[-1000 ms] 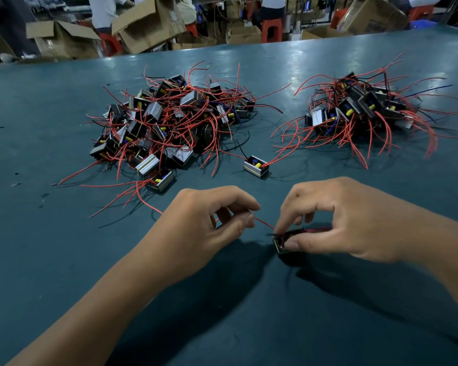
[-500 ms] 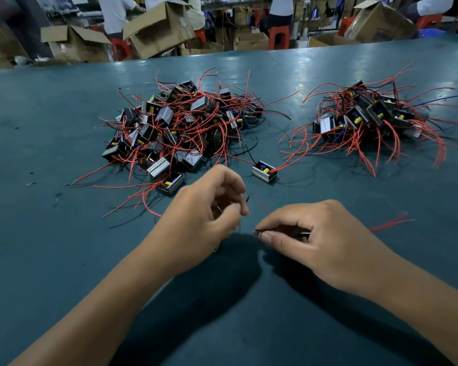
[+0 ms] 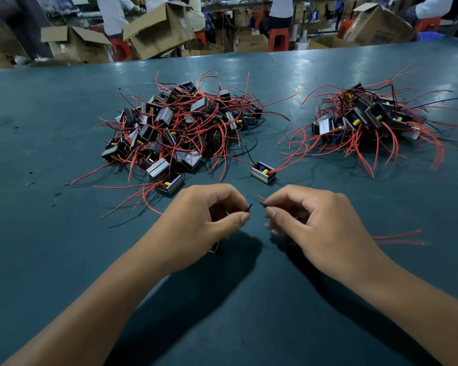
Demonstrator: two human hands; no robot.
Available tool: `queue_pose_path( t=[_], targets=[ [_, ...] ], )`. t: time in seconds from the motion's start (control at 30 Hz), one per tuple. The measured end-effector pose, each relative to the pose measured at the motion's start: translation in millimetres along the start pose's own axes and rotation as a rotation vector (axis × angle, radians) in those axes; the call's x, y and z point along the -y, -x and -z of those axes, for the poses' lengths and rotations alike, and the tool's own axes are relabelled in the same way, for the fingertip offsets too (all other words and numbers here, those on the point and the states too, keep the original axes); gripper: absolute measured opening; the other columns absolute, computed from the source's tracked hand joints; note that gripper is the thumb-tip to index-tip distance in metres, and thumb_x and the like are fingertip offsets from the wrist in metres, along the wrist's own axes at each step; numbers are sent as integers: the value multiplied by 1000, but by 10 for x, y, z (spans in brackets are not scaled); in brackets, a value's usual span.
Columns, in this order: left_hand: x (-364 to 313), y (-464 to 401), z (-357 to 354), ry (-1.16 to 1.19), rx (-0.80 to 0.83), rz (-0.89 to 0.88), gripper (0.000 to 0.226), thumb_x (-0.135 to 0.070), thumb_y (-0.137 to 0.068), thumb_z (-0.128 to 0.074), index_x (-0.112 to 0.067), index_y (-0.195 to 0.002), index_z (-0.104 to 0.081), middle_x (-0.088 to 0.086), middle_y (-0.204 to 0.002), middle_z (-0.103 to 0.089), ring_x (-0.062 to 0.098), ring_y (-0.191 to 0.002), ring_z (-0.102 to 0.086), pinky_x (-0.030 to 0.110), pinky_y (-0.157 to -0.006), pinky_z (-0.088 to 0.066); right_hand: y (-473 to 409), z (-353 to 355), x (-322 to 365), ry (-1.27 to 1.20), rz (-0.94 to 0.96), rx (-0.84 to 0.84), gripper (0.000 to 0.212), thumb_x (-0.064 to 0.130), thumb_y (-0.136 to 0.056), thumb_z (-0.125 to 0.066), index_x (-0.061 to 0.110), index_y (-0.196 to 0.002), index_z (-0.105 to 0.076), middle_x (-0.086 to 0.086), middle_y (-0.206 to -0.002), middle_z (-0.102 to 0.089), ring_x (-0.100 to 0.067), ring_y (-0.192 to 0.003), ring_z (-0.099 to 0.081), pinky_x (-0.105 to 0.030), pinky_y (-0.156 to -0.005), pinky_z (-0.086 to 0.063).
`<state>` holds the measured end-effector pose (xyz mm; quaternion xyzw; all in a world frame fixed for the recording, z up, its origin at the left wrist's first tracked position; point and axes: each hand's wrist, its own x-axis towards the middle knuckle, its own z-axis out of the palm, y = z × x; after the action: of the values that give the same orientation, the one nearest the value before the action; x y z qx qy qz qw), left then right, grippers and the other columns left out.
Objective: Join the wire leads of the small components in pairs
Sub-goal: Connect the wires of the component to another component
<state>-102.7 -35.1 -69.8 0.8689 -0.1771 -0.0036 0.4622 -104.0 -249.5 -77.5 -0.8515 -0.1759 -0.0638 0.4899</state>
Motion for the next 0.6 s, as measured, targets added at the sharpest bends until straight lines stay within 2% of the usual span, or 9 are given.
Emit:
queue_pose_path(
  t=[0.07,0.13,0.2,0.3,0.47,0.6],
  targets=[
    [-4,7,1,44,6,23,8,-23,-91,-73,-27,-86,-68,-3,-70,-69,13,-57,-62,29,-53,-53,3,-28,5,-45,-18,4,13,9,-89,-69,20,-82,-70,8,-69,-72,0,-63,-70,-13,-60,-50],
    [-16,8,1,85,13,45,7,-24,-91,-73,-25,-85,-69,-2,-70,-70,9,-57,-63,22,-52,-52,6,-53,0,-50,-24,1,14,10,-89,-69,20,-81,-70,7,-69,-71,-2,-61,-70,-22,-61,-54],
    [-27,9,-14,107,7,57,8,-23,-91,-73,-22,-83,-71,0,-70,-70,9,-57,-62,22,-52,-52,6,-69,-6,-63,-23,-17,13,13,-88,-69,23,-81,-71,6,-69,-71,-4,-59,-69,-28,-62,-55],
    [-61,17,-57,127,-22,65,10,-20,-91,-73,-18,-80,-72,-7,-60,-67,7,-54,-61,21,-50,-51,5,-83,-18,-60,-19,-29,11,18,-87,-70,27,-82,-71,7,-70,-71,-9,-59,-67,-32,-62,-55],
    [-68,10,-86,179,-36,88,11,-17,-91,-73,-14,-80,-73,-10,-57,-66,3,-50,-59,17,-48,-49,-10,-85,-47,-46,7,-9,11,21,-88,-70,30,-82,-71,12,-68,-68,-3,-56,-58,-18,-55,-45],
    [-65,15,-99,215,-26,89,11,-18,-90,-73,-16,-80,-72,-9,-58,-66,2,-50,-58,15,-48,-46,-8,-99,-49,-90,17,5,12,21,-89,-70,30,-83,-71,13,-61,-63,-1,-52,-49,-15,-51,-39]
  ],
)
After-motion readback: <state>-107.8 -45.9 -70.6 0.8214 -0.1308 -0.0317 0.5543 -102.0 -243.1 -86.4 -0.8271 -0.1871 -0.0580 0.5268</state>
